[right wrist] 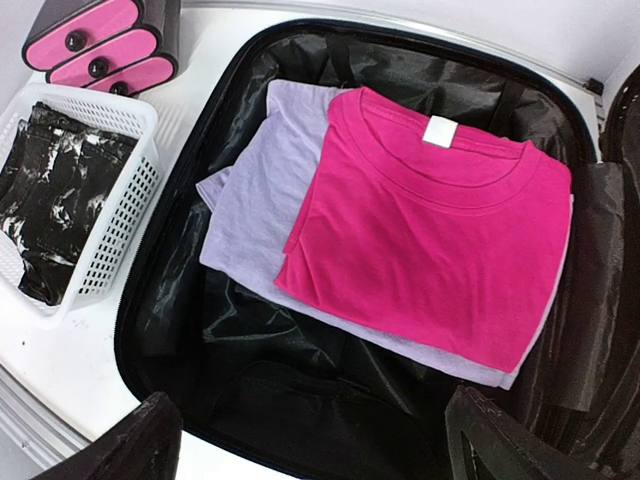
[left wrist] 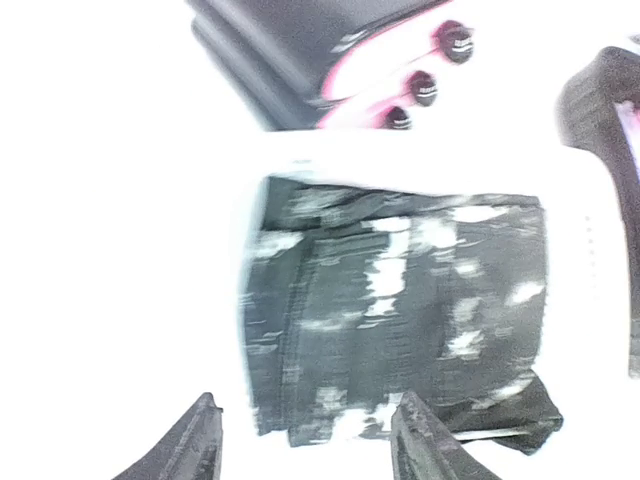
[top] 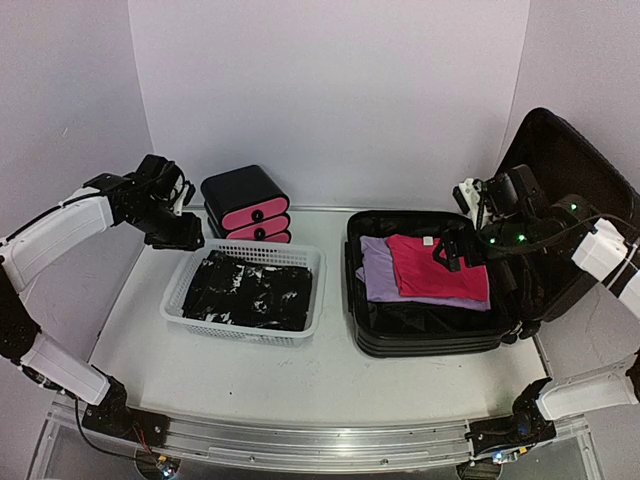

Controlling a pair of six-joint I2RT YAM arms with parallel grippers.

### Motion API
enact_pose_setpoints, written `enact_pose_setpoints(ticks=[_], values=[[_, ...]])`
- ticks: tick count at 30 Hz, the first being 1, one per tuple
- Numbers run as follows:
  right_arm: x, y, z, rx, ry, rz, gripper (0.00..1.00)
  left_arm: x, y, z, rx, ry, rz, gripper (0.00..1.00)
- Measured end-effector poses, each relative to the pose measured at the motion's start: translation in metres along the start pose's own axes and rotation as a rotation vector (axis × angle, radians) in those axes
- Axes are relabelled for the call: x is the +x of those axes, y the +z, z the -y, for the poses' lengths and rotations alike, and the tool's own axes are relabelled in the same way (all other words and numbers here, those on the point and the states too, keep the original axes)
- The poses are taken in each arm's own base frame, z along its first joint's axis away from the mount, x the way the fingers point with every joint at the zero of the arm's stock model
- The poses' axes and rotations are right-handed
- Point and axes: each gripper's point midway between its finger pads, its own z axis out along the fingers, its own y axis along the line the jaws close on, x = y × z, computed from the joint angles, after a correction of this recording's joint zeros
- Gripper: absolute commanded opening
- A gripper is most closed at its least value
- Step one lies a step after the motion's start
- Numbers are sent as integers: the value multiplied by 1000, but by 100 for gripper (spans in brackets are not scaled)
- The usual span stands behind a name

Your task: Open, take out, and arrange the luggage

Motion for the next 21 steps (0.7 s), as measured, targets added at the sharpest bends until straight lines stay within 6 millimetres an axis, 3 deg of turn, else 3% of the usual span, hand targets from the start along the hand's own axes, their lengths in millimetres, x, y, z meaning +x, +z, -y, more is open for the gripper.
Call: enact_pose_setpoints(ticks=[2,8,11,16,19,21], values=[[1,5,-2,-5,-3,-11,96,-4,0,14,76,-20,-6,53],[12,38,-10,0,-27,-117,97,8,29,68,325,-52,-109,67],[16,62,-13,32,-58,-185,95,13,22,106,456,-39,-118,68],[14,102,-9,144,-158,-283,82,25,-3,178,646,42,-113,69],[8,122,-4,212,-203,-324,82,31,-14,201,716,59,-117,69],[2,132,-4,239,-217,-337,81,31,-15,205,735,49,-114,69]])
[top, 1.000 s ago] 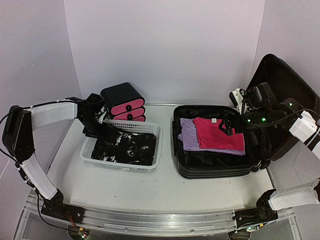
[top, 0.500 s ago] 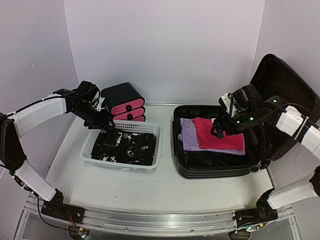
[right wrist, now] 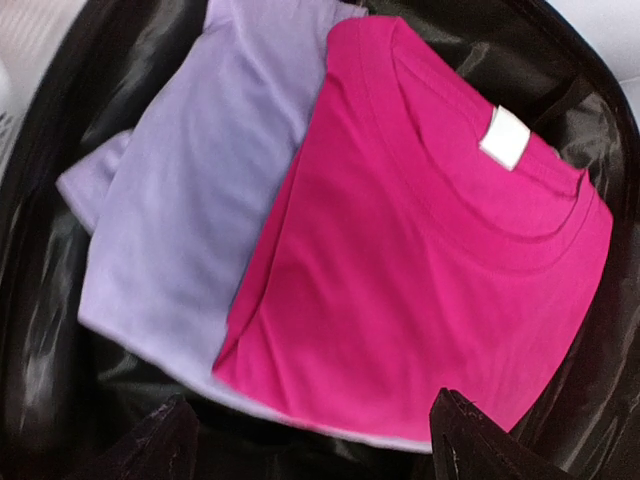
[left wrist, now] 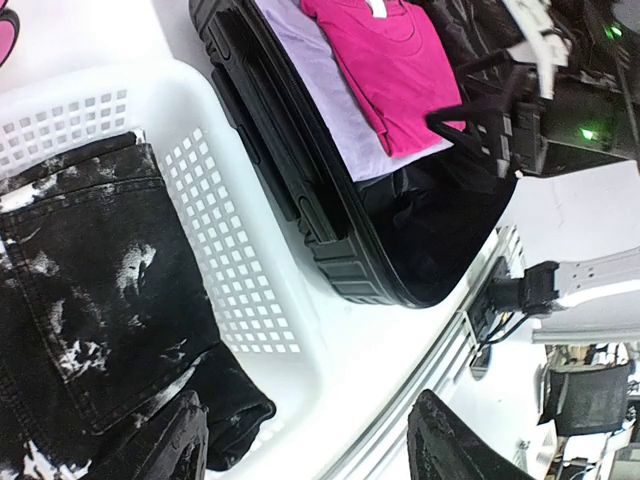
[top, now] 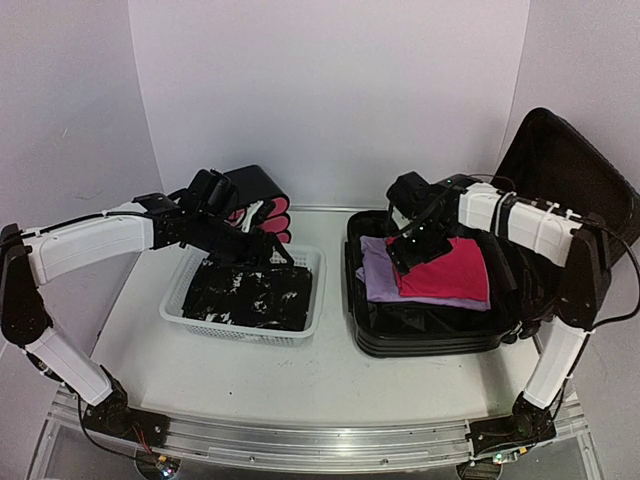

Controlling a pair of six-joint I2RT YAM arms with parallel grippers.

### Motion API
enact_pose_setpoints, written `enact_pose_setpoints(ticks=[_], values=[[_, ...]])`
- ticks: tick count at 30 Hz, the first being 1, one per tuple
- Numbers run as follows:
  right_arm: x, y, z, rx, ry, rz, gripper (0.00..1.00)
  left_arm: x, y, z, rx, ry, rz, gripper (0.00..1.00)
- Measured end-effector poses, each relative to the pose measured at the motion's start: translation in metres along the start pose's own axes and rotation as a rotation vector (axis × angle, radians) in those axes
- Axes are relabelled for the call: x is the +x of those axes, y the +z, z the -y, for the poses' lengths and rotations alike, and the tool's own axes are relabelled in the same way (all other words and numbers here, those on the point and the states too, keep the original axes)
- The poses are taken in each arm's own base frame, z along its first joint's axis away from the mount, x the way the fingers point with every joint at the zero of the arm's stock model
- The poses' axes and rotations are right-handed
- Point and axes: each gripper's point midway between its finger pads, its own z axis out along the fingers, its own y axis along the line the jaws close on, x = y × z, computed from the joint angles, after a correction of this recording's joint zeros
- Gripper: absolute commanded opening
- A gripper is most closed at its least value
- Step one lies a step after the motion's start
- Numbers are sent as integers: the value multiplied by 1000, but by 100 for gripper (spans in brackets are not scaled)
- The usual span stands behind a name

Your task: Open, take out, and arrange the luggage

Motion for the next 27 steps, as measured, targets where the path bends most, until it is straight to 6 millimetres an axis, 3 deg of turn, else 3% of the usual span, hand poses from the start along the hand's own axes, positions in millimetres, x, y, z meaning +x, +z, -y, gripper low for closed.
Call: enact_pose_setpoints(ticks=[5,14,24,27], values=[[-16,25,-3,69,-1,-32,68,4,4,-2,22,-28,-3,69],[-9,67,-7,141,26,-130,56,4,6,3,61,-31,-1,71],[-13,82,5,259,53,-130,55,5,9,5,84,-24,-1,71],[-13,84,8,286,50,-133,45,8,10,3,82,-27,-6,71]])
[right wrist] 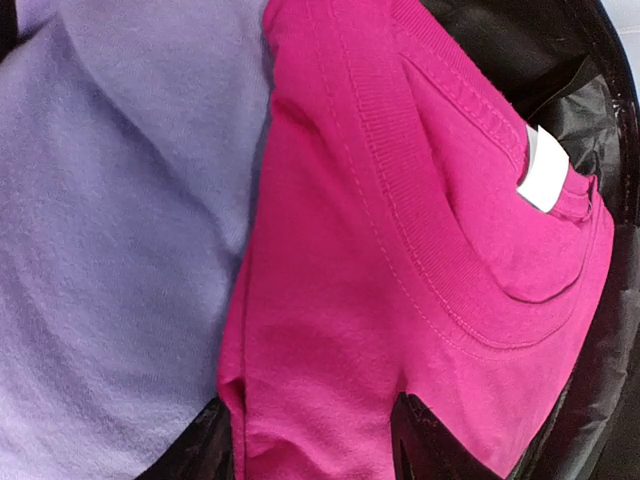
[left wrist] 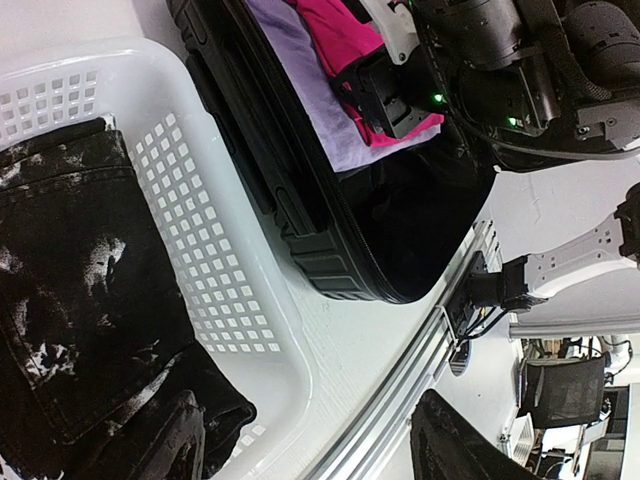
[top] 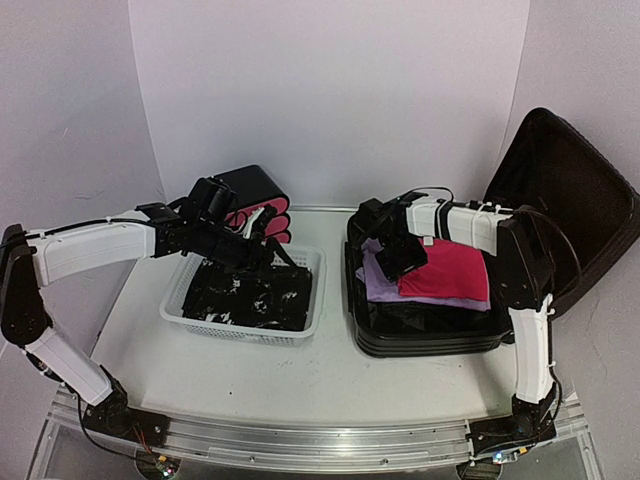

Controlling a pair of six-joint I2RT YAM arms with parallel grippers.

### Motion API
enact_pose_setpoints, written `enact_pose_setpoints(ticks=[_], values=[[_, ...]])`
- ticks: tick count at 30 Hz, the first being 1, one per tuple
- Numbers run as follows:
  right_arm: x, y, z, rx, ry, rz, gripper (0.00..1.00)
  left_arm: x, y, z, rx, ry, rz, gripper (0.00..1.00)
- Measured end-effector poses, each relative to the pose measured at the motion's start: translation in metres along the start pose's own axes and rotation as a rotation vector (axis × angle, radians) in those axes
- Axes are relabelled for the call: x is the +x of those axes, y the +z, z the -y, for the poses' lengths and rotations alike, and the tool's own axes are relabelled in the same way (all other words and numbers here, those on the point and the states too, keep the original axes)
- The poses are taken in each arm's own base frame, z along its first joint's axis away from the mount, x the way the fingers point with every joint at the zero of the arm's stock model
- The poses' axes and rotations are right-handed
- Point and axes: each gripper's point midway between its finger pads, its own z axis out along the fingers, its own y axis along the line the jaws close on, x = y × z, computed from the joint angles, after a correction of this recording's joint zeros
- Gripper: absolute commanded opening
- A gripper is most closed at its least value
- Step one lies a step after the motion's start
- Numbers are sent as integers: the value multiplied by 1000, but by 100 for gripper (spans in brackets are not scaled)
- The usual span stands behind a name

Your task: Open, take out, and arrange the luggage

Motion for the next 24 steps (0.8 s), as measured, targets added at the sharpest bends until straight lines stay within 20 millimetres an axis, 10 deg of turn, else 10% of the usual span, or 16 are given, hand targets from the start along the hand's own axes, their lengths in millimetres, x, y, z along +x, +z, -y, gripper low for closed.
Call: enact_pose_setpoints(ticks=[9,24], values=[[-1,0,-2,14,8,3,0,0,-2,1,2,-15,3,76],[-5,-20,10,-182,32,87,0,-47,26,18,95,-278,40,77]])
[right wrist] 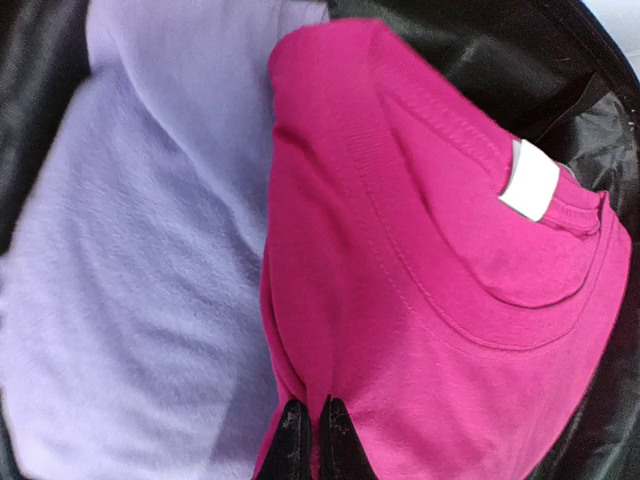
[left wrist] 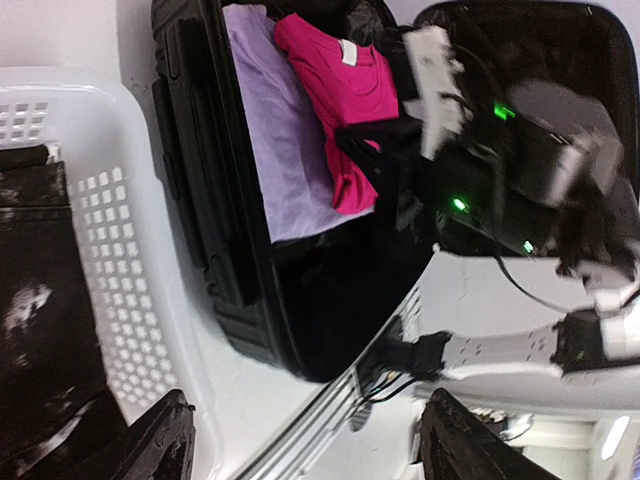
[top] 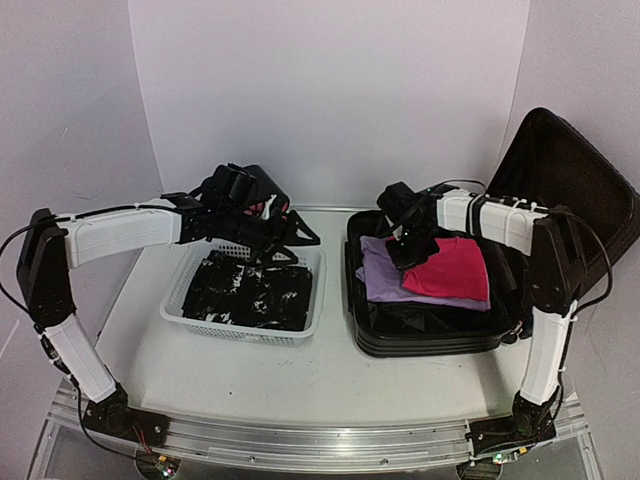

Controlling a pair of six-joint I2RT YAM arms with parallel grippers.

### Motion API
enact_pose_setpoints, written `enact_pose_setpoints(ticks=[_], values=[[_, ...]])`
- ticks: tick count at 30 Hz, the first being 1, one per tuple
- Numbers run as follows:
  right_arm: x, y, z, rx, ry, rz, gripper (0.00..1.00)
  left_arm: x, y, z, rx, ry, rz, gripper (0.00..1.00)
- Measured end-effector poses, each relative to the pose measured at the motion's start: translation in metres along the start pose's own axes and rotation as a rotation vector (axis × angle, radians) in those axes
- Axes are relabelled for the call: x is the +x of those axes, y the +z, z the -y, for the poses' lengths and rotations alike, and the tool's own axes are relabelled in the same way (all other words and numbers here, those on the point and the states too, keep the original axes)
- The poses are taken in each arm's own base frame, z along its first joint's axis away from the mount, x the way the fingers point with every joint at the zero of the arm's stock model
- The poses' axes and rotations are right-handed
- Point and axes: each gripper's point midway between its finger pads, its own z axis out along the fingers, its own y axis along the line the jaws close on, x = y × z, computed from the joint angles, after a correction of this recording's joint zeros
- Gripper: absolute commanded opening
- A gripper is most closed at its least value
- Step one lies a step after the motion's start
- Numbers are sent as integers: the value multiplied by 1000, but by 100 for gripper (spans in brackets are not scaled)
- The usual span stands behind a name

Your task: Open, take out, and arrange the luggage

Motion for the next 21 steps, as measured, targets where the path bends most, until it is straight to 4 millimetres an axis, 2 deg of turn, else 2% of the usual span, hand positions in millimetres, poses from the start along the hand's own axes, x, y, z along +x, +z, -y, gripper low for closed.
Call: enact_pose_setpoints(ticks=[4,9,13,17,21], values=[[-2,-9,9,-122,60,35,0,-16,29,-2,28,-139,-20,78],[2,-5,9,-237,104,46,0,-40,67,1,72,-268,-33,79],[6,-4,3,-309,116,50,0,-56,103,16,121,-332,-40,80],[4,-12,6,-359,131,80,0,-68,141,33,176,-370,-50,80],[1,-20,11,-398,155,111,0,-74,175,38,207,-391,-55,81]])
